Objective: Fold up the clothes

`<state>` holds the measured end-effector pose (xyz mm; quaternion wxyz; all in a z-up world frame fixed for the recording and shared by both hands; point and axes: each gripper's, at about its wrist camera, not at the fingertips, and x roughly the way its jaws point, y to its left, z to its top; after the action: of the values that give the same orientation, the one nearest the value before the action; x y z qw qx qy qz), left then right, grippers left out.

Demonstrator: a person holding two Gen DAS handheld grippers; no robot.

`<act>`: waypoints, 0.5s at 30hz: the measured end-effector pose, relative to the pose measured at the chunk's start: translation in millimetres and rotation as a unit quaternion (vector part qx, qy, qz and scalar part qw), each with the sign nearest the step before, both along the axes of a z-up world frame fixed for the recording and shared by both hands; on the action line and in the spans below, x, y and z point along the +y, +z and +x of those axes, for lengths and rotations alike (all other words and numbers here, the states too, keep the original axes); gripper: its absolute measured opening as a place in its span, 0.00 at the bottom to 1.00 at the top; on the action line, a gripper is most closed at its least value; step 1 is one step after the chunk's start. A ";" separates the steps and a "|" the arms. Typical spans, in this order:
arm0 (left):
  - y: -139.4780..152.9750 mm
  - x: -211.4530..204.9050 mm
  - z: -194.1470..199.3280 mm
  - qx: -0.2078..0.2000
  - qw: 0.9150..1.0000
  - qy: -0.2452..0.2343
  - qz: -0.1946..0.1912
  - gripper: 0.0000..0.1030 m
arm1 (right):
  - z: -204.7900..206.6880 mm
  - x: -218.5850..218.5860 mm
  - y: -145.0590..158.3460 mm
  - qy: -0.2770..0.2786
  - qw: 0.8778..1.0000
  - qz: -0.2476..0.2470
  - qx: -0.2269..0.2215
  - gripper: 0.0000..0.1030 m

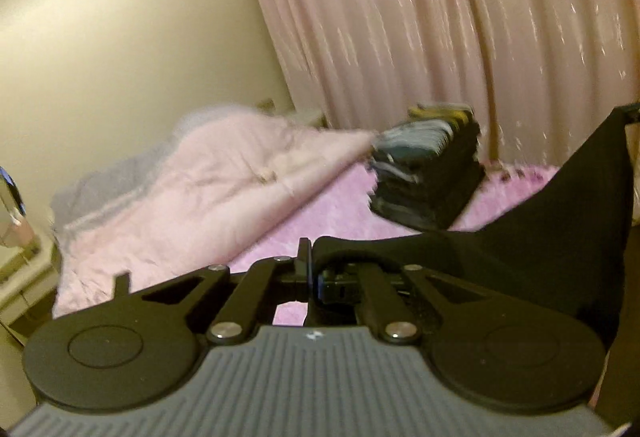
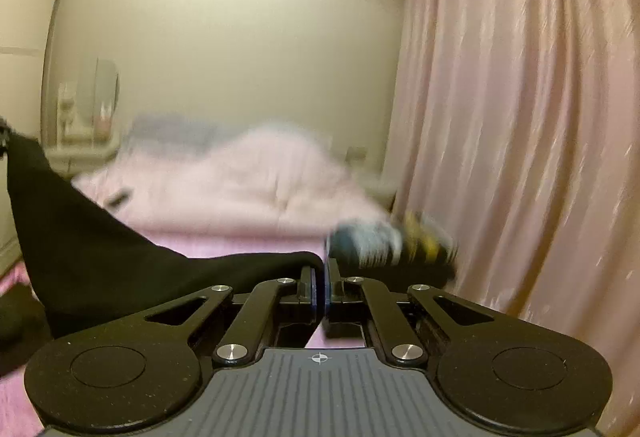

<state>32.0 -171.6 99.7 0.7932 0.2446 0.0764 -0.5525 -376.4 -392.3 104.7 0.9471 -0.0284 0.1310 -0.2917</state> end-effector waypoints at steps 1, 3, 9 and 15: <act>11.5 8.9 -2.2 -0.007 1.000 0.000 -0.012 0.02 | -6.0 8.3 14.9 -0.004 1.000 -0.011 -0.019 0.01; 40.0 28.1 -5.7 -0.020 0.999 0.001 -0.040 0.02 | -16.1 24.5 45.5 -0.009 0.998 -0.032 -0.059 0.00; 137.1 85.4 -13.4 -0.069 0.992 0.007 -0.107 0.02 | -17.4 48.2 131.6 -0.018 0.979 -0.123 -0.162 0.00; 173.9 67.3 25.9 -0.053 0.992 0.039 -0.103 0.02 | 75.9 -25.6 167.3 0.015 0.977 -0.158 -0.143 0.00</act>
<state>57.9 -104.3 273.6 0.8380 0.1874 -0.0139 -0.5123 -300.4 -417.9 272.0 0.9440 -0.1373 -0.0538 -0.2950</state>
